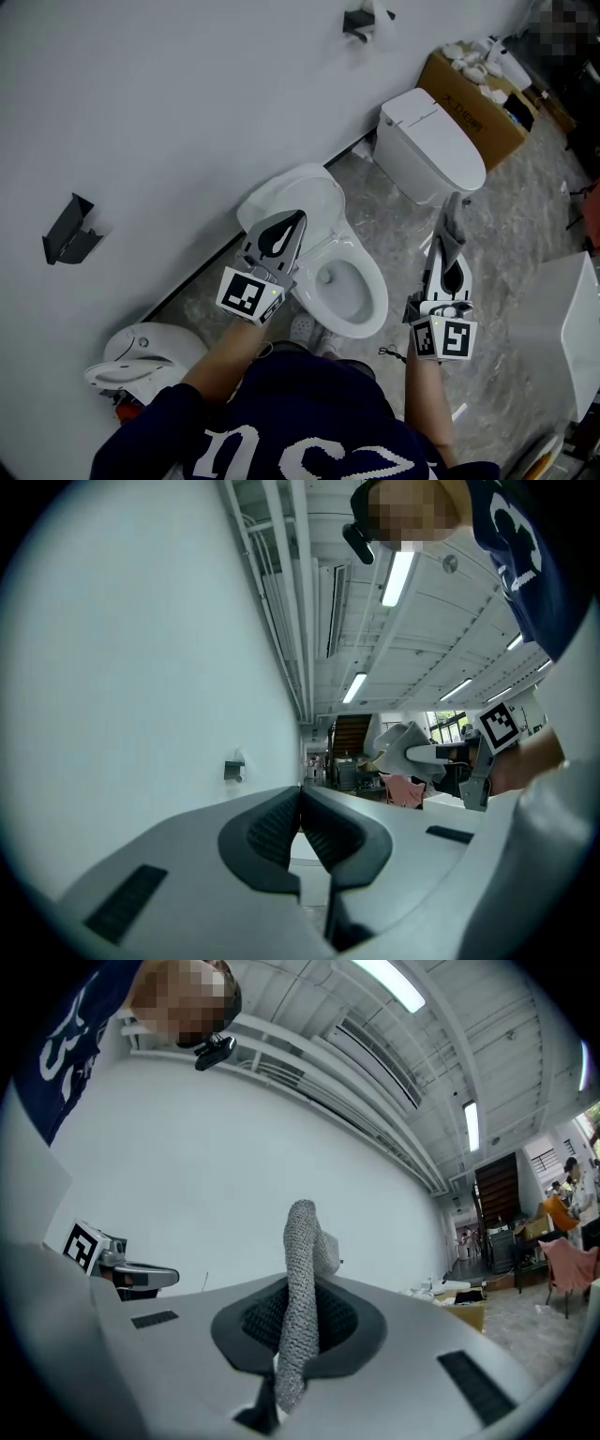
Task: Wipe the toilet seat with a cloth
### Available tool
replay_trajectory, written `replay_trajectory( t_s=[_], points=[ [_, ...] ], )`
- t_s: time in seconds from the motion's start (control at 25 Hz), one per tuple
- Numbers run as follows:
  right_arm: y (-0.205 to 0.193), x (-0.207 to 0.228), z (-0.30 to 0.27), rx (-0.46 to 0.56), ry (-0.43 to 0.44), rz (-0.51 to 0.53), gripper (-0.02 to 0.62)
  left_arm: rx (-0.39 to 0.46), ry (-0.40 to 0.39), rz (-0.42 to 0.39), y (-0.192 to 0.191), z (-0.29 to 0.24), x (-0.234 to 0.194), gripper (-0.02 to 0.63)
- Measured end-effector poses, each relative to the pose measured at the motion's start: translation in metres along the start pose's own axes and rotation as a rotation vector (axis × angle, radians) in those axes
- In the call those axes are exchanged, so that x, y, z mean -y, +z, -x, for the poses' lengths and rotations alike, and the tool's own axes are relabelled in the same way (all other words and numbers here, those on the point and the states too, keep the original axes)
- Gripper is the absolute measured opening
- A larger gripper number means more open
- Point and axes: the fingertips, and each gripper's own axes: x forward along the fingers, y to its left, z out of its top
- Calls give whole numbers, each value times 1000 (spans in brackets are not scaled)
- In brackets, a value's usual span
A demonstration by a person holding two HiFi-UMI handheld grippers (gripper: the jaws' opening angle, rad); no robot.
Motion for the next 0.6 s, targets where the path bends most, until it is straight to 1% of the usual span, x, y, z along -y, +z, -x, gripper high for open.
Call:
replay_trajectory(
  t_s=[0.32, 0.6],
  points=[
    [2, -1, 14, -4, -36, 21, 26, 2, 11, 3, 3, 10, -1, 20],
    [6, 4, 18, 12, -52, 24, 26, 17, 10, -1, 6, 7, 0, 20]
  ],
)
